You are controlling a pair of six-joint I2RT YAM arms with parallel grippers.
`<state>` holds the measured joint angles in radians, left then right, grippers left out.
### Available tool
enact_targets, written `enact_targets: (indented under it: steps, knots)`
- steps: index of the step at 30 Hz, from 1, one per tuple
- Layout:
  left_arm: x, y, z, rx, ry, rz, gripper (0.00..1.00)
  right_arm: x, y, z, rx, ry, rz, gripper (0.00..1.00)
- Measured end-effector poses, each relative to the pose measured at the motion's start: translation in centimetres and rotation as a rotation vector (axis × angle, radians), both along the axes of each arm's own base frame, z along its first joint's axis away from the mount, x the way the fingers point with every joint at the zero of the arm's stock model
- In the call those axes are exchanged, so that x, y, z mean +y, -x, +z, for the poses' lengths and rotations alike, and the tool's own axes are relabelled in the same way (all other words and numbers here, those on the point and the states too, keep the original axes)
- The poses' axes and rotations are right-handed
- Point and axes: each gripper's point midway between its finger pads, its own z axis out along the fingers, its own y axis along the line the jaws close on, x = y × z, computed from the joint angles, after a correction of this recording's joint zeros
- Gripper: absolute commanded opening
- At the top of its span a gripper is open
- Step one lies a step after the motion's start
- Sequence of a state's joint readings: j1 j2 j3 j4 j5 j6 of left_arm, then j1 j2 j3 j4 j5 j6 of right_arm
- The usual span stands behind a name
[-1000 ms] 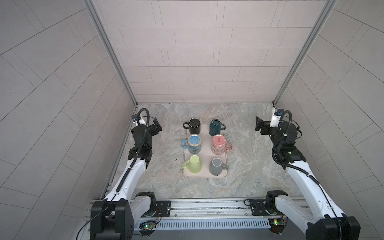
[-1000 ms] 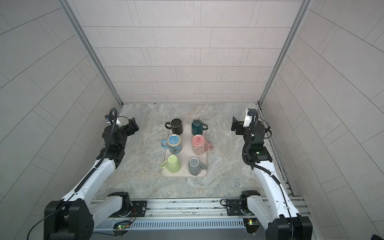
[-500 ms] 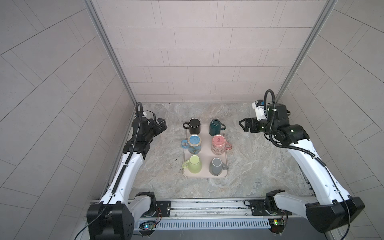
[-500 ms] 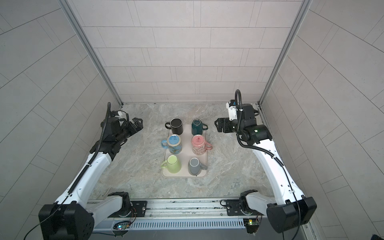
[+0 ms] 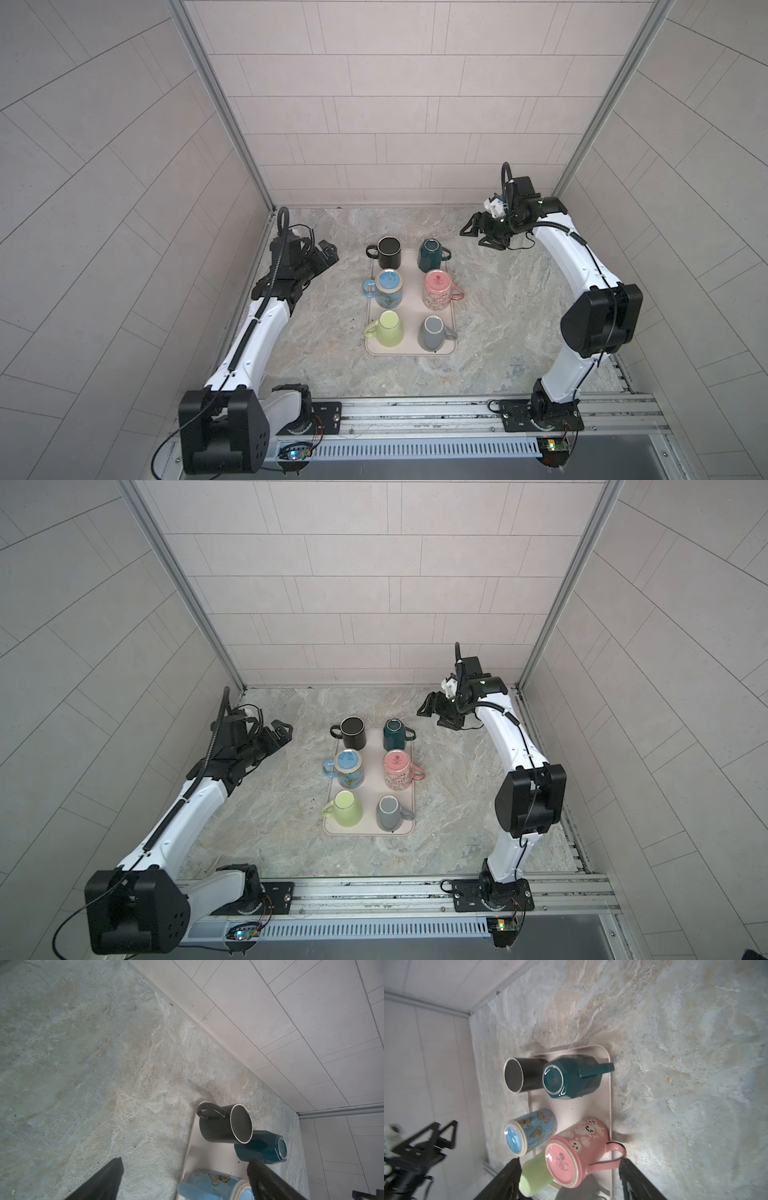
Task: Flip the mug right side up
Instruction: 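Raise both arms and move the right gripper toward the dark teal mug, then close the right gripper on the dark teal mug on the tray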
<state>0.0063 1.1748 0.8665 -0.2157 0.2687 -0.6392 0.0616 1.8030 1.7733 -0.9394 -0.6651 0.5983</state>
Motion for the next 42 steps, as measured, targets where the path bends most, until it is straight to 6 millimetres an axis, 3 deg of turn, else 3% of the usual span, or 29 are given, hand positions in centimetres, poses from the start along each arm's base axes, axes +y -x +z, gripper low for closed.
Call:
enact_targets:
  steps: [3, 8, 17, 24, 29, 34, 42]
  knots:
    - [0.0, -0.5, -0.5, 0.031, 0.004, 0.003, 1.0, -0.5, -2.0, -1.8, 0.096, -0.154, -0.118, 0.71]
    - [0.0, -1.6, 0.3, 0.024, 0.013, 0.009, 1.0, 0.4, -3.7, -5.6, 0.244, -0.322, -0.218, 0.69]
    - [-0.3, -2.2, -1.3, 0.092, 0.027, -0.004, 1.0, 1.1, -5.5, -10.1, 0.329, -0.527, -0.4, 0.66]
    - [-0.3, -2.2, -1.3, 0.119, 0.01, -0.017, 1.0, 1.7, -6.9, -10.5, 0.335, -0.592, -0.428, 0.62]
    - [-0.3, -1.8, -2.3, 0.168, -0.005, -0.026, 1.0, 3.6, -7.7, -11.0, 0.349, -0.603, -0.389, 0.62]
    - [-0.1, -1.7, -2.4, 0.188, -0.033, -0.039, 1.0, 4.8, -7.5, -11.5, 0.369, -0.6, -0.365, 0.62]
    - [0.1, -1.5, -2.6, 0.2, -0.052, -0.043, 1.0, 4.7, -6.9, -12.5, 0.389, -0.585, -0.375, 0.62]
